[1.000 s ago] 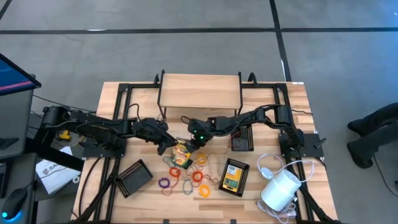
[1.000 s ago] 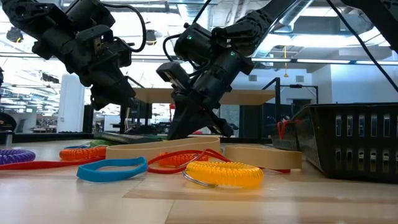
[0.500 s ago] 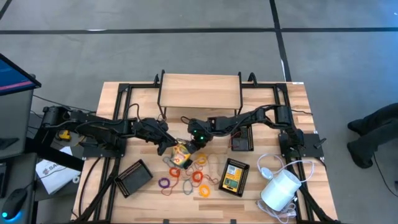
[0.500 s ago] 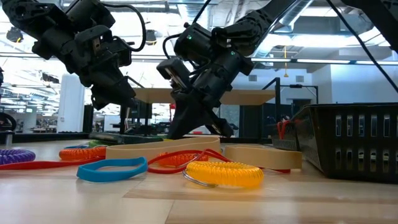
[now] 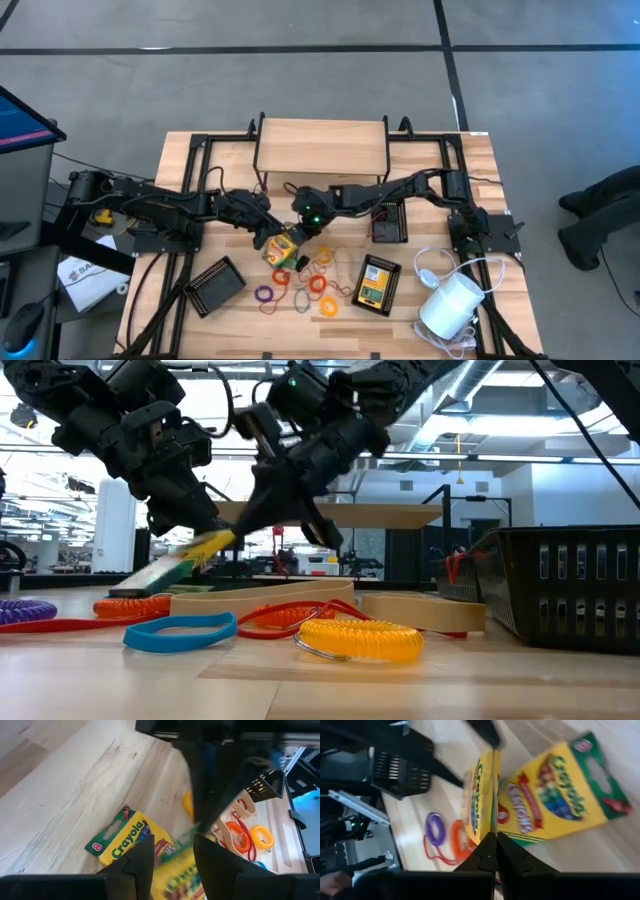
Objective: Pick & Place Office Desk Supplies
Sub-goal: Put the right crayon box into the bottom right black bin
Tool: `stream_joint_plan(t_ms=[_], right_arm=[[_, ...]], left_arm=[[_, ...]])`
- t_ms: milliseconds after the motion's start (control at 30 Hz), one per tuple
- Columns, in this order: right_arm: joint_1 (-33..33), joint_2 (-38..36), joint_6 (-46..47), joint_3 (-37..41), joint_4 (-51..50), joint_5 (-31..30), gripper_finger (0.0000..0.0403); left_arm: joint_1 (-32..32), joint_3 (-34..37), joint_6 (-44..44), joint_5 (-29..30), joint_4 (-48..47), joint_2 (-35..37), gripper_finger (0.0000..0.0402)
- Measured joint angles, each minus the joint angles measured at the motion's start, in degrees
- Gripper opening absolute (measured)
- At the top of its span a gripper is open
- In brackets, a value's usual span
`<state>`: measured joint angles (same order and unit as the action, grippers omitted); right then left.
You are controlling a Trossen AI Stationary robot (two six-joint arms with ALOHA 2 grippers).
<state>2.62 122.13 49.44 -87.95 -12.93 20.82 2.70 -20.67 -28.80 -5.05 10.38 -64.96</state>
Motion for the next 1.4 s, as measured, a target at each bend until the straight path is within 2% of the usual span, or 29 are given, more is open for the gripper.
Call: stream_joint_plan(t_ms=[233,500,833,1067,1200,1400], right_arm=[[-0.01,0.0,-4.03,-5.96,-8.02,-0.16,0.0],[0.12,-0.04,-5.34,-7.31,-12.11,-1.23,0.0],[0.04,-1.21,-5.88,-7.34,-11.69,-1.25,0.0],[1.26,-5.91,-6.59,-7.34,-12.62,-1.35,0.0],[2.13,-9.89,-7.48,-7.34,-14.24,-1.85,0.0],[2.33,-17.75,-9.28,-7.34,-20.83,-7.2,0.0]], left_arm=[[0.02,-0.09,-0.18,-0.01,1.63,0.05,0.0131],[0.02,-0.09,-0.58,-0.08,10.38,0.13,0.0131],[0.02,-0.04,-0.23,0.22,14.35,7.9,0.0131],[0.02,-0.06,1.96,3.58,13.94,15.82,0.0131],[0.02,-0.06,3.06,4.75,12.44,17.28,0.0131],[0.02,-0.04,3.08,6.03,9.08,17.23,0.0131]])
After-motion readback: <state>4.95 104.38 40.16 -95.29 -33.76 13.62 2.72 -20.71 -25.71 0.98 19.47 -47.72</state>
